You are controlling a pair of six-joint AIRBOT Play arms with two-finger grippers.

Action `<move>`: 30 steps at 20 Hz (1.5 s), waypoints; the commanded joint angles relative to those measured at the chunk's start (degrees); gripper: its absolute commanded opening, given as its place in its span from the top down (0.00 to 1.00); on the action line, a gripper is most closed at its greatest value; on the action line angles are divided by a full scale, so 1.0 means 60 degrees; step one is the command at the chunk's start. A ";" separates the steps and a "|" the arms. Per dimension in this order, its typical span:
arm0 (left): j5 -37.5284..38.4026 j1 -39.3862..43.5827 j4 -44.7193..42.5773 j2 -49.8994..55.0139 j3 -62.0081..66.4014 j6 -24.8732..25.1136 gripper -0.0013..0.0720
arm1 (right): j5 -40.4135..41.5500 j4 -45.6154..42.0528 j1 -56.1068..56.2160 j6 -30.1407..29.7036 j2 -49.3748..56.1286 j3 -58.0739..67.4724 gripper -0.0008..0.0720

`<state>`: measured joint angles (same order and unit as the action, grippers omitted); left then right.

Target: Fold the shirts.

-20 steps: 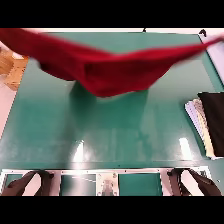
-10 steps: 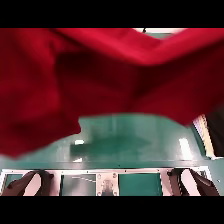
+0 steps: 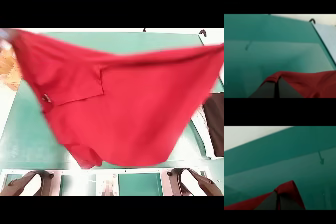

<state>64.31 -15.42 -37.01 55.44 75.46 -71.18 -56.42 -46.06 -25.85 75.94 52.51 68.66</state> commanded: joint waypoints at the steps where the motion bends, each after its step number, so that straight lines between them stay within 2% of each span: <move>1: -0.2331 0.0943 0.0328 0.1989 -0.2062 0.1064 0.95 | 0.2033 0.0087 0.0820 -0.0707 0.2160 -0.1825 0.97; 3: -0.2878 0.1093 0.0616 0.3606 -0.1763 0.1053 0.95 | 0.2422 0.0295 0.1045 -0.0783 0.3883 -0.1424 0.97; 6: -0.3016 0.1093 0.1005 0.5435 -0.0688 0.0929 0.95 | 0.2266 0.0441 0.1075 -0.0769 0.6189 0.0087 0.97; 10: -0.3177 0.1089 0.1002 0.6510 0.0838 0.0608 0.95 | 0.1566 0.0637 0.1071 -0.0659 0.7858 0.2477 0.97; 16: -0.3435 0.1002 0.0958 0.6655 0.1694 0.0608 0.95 | 0.1209 0.0787 0.1056 -0.0488 0.8178 0.4160 0.97; 25: -0.3279 0.1005 0.0943 0.6655 0.1705 0.0627 0.95 | 0.1144 0.0707 0.1078 -0.0481 0.8185 0.4666 0.97; 27: -0.2670 0.1002 0.0200 0.6655 0.1698 0.0576 0.95 | 0.0426 0.0117 0.1067 -0.0364 0.8185 0.4648 0.97; 30: -0.1406 0.1016 -0.2011 0.6655 0.1698 -0.0178 0.95 | -0.1082 -0.1942 0.1067 0.0710 0.8182 0.4641 0.97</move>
<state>49.12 -9.37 -38.50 95.33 85.58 -69.19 -54.85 -47.97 -19.44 75.57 101.58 96.47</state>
